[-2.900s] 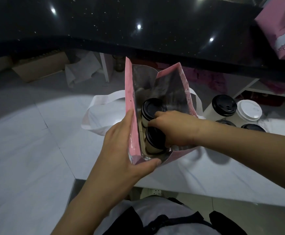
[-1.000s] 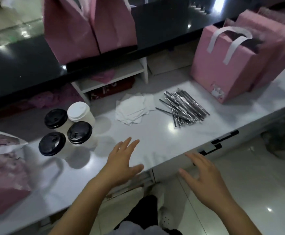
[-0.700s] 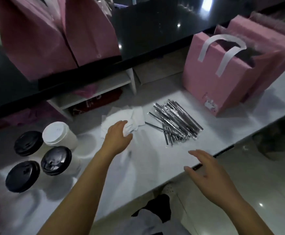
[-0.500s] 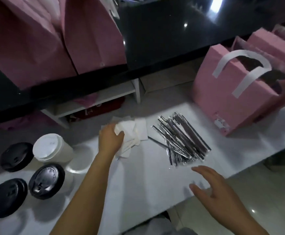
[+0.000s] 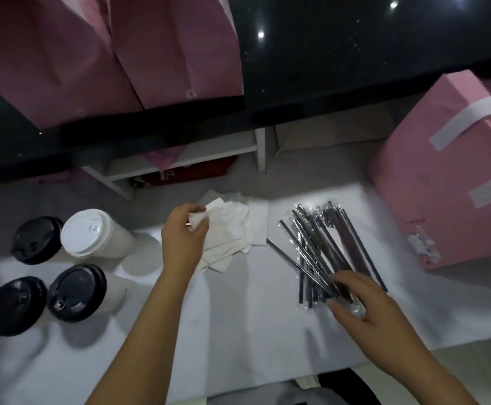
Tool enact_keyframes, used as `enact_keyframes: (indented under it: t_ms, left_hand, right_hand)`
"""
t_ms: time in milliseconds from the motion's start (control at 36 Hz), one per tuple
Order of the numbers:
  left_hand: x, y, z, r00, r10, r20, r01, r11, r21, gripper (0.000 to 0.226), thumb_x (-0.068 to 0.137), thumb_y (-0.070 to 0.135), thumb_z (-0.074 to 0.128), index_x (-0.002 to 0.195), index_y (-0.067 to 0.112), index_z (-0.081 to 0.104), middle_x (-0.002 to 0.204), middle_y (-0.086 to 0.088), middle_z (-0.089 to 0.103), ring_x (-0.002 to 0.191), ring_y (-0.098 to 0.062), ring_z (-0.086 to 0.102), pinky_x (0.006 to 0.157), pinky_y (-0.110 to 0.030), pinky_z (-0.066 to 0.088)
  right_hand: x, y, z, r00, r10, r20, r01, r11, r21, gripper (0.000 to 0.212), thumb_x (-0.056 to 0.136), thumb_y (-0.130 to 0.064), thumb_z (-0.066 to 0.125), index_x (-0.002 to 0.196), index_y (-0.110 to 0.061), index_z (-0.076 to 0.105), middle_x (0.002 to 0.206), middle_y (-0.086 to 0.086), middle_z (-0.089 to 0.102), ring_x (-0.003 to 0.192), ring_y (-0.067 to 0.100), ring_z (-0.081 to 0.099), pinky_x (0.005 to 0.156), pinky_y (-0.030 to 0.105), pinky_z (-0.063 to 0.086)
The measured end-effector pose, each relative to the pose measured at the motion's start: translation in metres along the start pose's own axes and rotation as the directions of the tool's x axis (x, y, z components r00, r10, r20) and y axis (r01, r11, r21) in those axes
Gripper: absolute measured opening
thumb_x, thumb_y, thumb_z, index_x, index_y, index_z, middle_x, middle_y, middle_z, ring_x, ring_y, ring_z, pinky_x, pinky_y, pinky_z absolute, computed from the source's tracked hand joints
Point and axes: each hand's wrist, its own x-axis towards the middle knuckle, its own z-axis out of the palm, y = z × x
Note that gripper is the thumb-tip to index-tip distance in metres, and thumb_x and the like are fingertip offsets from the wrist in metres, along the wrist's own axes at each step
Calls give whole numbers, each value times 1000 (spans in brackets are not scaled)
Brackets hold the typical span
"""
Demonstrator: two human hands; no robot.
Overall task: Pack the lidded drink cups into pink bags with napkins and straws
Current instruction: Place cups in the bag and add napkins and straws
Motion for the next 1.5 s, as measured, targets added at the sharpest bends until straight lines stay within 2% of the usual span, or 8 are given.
enact_keyframes:
  t_ms: [389, 556, 861, 972, 1167, 1306, 1417, 1500]
  left_hand:
    - [-102, 60, -12, 960, -279, 27, 256, 833, -490, 20, 84, 1, 74, 96, 16, 73, 92, 10, 73, 74, -4, 67, 66, -15, 51]
    - [-121, 11, 9, 871, -488, -53, 443, 828, -345, 5, 84, 9, 74, 86, 13, 73, 86, 11, 73, 70, -3, 64, 62, -13, 49]
    - [-137, -5, 2, 920, -310, -239, 314, 949, -24, 5, 87, 18, 72, 88, 22, 75, 107, 13, 64, 109, -10, 50, 91, -24, 37]
    - [-139, 17, -10, 898, -406, -170, 357, 898, -256, 7, 90, 18, 69, 88, 25, 70, 92, 6, 70, 88, -16, 64, 83, -33, 53]
    - [-151, 73, -20, 907, -421, 25, 349, 715, -606, 2, 94, 9, 64, 96, 8, 65, 91, -11, 75, 80, -21, 67, 75, -38, 57]
    - [-163, 104, -19, 929, -338, 153, 348, 650, -676, 4, 93, 8, 62, 97, 8, 64, 93, -10, 74, 85, -22, 70, 73, -33, 57]
    - [-171, 111, -15, 946, -262, 191, 324, 713, -622, 6, 90, 2, 65, 94, 8, 65, 90, -12, 73, 86, -25, 70, 76, -32, 58]
    - [-177, 110, -16, 944, -233, 233, 329, 708, -625, 18, 83, 7, 75, 97, 12, 64, 95, -12, 74, 87, -25, 68, 77, -27, 55]
  right_hand:
    - [33, 0, -33, 956, -208, 205, 195, 977, 81, 29, 93, -24, 67, 116, -40, 60, 123, -29, 55, 112, -21, 46, 87, -2, 34]
    - [34, 2, -32, 925, -230, 304, 214, 973, 85, 30, 93, -26, 67, 122, -32, 64, 125, -23, 56, 116, -16, 47, 90, 1, 34]
    - [34, -7, -33, 889, -285, 357, 294, 955, 31, 27, 93, -23, 67, 118, -32, 66, 122, -23, 58, 113, -18, 47, 88, -3, 32]
    - [34, -13, -31, 876, -298, 380, 315, 949, 17, 27, 92, -26, 67, 116, -38, 62, 123, -25, 56, 114, -16, 47, 90, 0, 33]
    - [39, -28, -19, 878, -115, 465, -34, 953, 300, 40, 84, -20, 78, 119, -33, 65, 114, -8, 68, 105, 11, 66, 85, 27, 54]
    - [38, -53, -13, 754, 37, 655, -527, 628, 572, 37, 81, -19, 75, 114, -6, 63, 114, 15, 71, 99, 30, 71, 88, 53, 57]
    - [29, -61, -9, 825, 59, 562, -514, 494, 701, 14, 87, -7, 67, 101, -3, 67, 95, 14, 73, 76, 22, 71, 74, 45, 62]
    - [23, -56, -12, 904, 7, 427, -351, 580, 735, 12, 89, 0, 64, 93, -6, 73, 91, 13, 75, 75, 22, 72, 68, 35, 62]
